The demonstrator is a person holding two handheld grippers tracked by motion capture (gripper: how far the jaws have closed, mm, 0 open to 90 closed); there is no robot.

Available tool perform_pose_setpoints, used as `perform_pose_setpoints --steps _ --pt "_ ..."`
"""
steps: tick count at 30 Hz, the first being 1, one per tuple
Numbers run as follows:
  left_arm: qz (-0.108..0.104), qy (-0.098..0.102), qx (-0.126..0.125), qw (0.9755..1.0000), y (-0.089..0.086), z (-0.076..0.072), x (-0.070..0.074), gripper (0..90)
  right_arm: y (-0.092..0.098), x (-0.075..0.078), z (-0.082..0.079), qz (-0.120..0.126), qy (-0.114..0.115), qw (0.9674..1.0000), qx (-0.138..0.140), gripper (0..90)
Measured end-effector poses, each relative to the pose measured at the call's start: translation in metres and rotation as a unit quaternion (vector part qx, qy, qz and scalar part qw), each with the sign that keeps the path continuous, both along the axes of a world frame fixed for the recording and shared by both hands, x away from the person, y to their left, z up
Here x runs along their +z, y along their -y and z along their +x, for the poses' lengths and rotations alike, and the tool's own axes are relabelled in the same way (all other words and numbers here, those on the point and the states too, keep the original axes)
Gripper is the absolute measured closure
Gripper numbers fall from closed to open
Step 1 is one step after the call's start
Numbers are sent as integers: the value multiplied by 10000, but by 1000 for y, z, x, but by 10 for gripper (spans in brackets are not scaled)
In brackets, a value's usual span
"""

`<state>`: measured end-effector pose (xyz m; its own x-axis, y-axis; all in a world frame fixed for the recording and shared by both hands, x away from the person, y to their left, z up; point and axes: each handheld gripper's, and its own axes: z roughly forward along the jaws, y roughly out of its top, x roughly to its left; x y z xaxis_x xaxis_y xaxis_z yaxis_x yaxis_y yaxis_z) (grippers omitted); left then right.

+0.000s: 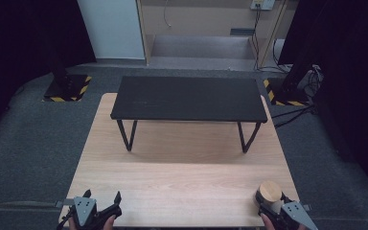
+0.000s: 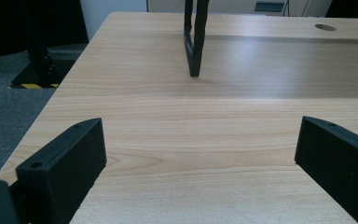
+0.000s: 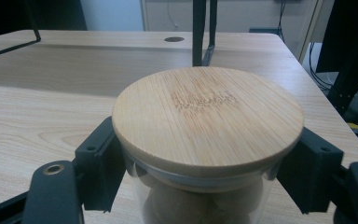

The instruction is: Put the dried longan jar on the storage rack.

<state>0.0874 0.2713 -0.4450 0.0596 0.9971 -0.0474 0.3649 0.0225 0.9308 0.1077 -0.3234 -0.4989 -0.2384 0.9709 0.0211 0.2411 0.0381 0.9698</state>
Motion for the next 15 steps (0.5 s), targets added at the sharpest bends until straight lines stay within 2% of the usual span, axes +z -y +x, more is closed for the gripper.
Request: perform_pose_setpoints --steps 6,15 --pt "-2 14 -10 10000 0 -1 1 8 1 5 -3 5 -26 10000 -2 259" --pt "10 32 -4 10000 0 -3 2 7 4 28 -9 58 -67 9999 85 259"
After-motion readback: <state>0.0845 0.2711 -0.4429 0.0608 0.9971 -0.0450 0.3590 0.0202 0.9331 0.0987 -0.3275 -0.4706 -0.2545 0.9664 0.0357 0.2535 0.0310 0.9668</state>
